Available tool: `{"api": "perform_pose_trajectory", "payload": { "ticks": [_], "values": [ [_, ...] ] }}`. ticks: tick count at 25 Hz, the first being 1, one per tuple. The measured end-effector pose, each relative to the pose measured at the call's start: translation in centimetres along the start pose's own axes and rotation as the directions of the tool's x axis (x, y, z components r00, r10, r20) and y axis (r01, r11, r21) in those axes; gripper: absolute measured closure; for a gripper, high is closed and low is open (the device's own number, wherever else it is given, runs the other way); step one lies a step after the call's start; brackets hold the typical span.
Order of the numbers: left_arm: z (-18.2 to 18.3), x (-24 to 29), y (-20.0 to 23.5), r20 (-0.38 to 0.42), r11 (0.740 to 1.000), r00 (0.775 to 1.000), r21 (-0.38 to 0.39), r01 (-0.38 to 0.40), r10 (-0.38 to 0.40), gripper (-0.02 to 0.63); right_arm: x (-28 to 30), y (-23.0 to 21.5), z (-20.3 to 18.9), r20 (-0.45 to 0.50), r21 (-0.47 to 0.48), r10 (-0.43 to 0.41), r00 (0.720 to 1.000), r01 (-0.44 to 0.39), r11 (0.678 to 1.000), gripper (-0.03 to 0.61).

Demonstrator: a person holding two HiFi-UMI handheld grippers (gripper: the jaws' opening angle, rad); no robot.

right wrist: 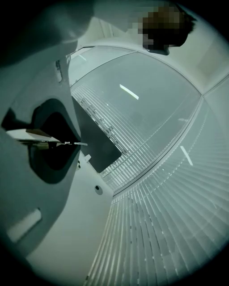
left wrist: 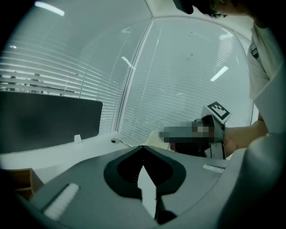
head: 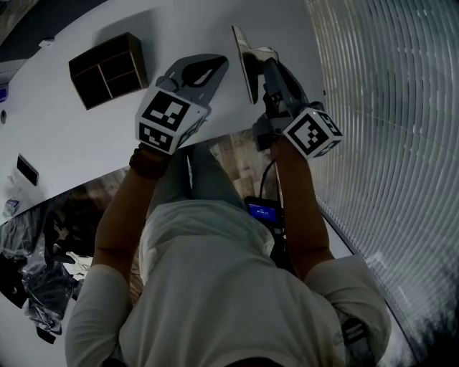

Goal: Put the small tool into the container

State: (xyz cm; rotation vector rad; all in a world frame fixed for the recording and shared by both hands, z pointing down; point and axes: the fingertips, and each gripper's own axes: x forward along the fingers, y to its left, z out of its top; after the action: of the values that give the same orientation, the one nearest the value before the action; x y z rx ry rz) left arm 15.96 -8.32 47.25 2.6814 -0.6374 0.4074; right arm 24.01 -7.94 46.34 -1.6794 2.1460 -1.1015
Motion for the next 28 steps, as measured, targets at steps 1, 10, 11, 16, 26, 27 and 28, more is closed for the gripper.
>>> {"api": "perform_pose_trajectory", "payload": {
  "ticks": [1,10,11,16,26,27,28],
  "values": [
    [0.3,-0.4,-0.2,0.008,1.000,1.000,-0.001,0.000,0.000,0.611,-0.2,0.6,0.1,0.002,-0.002,0.004,1.000,-0.004,1.000,0.563],
    [1.3,-3.7,-0.8,0.040,1.000,0.999,0.021,-0.013,0.012,0.611,-0.8,4.6,0.4,0.020,-0.033,0.040,0.999,-0.039,0.999,0.563],
    [1.4,-3.9,-0.9,0.040,1.000,0.999,0.020,-0.012,0.011,0.611,-0.8,4.9,0.6,0.020,-0.037,0.041,0.999,-0.040,0.999,0.563],
    [2.0,-4.5,-0.7,0.052,1.000,0.998,0.015,-0.026,0.025,0.611,-0.7,6.1,1.0,0.017,-0.053,0.059,0.998,-0.058,0.997,0.563],
    [2.0,-5.6,-0.3,0.056,0.997,0.995,0.014,-0.078,0.077,0.611,-0.2,7.7,0.9,-0.020,-0.098,0.122,0.992,-0.123,0.988,0.563],
    [2.1,-5.9,-0.1,0.056,0.996,0.995,0.010,-0.085,0.084,0.611,-0.1,8.3,0.9,-0.029,-0.102,0.124,0.992,-0.126,0.987,0.563],
    [2.2,-6.3,0.2,0.058,0.996,0.994,0.005,-0.091,0.091,0.611,0.1,8.9,0.9,-0.038,-0.109,0.128,0.991,-0.131,0.985,0.563]
  ]
}}
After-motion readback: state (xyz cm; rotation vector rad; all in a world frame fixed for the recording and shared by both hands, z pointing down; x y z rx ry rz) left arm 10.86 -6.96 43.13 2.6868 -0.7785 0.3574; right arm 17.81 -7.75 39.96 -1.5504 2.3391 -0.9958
